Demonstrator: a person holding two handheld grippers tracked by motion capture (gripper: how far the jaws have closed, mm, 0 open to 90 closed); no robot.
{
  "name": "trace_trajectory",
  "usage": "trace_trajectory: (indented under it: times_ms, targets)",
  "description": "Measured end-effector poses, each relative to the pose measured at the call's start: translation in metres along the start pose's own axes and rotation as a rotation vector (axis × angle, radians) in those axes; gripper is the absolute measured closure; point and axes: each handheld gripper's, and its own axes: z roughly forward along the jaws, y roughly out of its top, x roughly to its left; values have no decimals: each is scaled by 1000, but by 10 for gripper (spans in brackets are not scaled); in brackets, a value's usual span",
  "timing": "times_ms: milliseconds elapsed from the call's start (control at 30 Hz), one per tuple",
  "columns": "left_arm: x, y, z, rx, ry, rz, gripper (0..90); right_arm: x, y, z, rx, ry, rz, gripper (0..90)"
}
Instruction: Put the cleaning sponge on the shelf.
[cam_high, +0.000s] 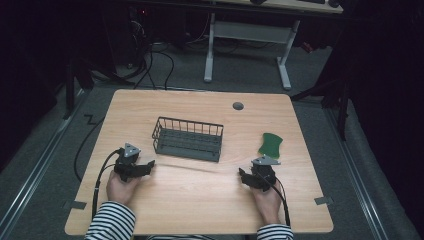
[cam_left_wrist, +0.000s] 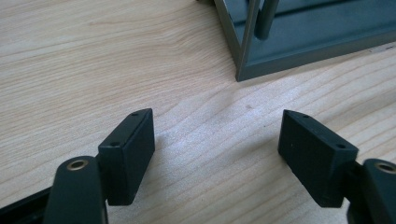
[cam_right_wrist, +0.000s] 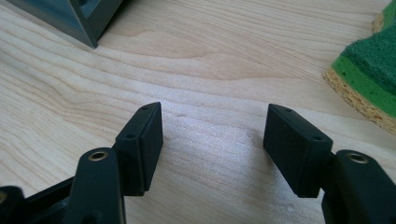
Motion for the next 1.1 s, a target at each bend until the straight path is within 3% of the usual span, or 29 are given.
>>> trace_trajectory:
  times_ms: [867, 933, 1100]
  targets:
    - [-2, 0, 0, -1, 0, -5, 283, 1, 0, -1, 5, -9, 20, 379]
    - [-4, 0, 0, 3, -24, 25, 265, 1, 3, -1, 30, -10, 19, 379]
    - [-4, 2, 0, 13, -27, 25, 267, 3, 6, -1, 28, 2, 18, 420]
